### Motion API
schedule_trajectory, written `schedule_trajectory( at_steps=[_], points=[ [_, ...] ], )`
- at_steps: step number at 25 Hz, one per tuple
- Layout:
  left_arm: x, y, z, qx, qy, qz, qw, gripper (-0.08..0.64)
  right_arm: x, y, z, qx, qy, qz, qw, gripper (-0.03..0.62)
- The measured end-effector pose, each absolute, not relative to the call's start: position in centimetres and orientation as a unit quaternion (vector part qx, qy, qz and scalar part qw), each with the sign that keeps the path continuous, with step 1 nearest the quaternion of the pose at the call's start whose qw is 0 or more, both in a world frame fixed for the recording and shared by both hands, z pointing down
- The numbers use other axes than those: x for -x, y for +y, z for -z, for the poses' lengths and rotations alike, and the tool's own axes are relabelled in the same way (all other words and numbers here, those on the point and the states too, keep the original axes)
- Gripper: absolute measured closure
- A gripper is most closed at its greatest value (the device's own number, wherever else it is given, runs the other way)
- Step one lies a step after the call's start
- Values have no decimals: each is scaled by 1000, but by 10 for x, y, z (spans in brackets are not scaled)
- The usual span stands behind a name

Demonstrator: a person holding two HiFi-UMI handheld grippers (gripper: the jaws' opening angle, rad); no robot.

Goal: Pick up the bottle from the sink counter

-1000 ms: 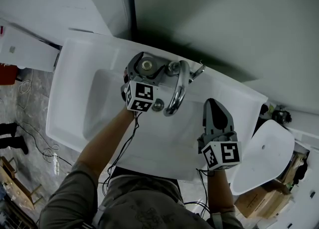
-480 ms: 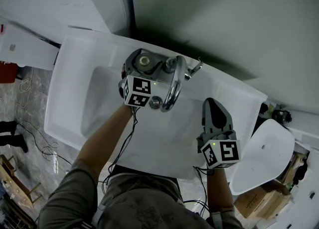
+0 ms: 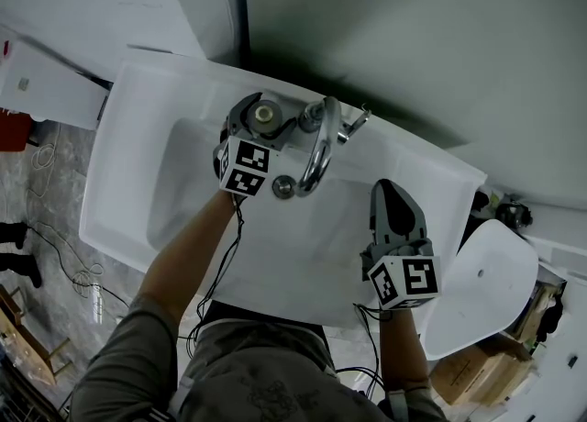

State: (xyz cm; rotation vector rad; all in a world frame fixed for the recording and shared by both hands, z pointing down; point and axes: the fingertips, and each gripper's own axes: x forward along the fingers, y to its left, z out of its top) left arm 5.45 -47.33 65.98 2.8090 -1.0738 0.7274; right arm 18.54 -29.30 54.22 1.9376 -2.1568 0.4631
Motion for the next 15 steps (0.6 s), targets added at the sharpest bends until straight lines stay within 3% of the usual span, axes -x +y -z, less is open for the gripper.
schedule_trajectory(
  at_steps=[15],
  points=[
    [-19,-450,-565,-913,-355,-204,4,209,-161,-286,-475,-647,-748,-114,92,558]
  ],
)
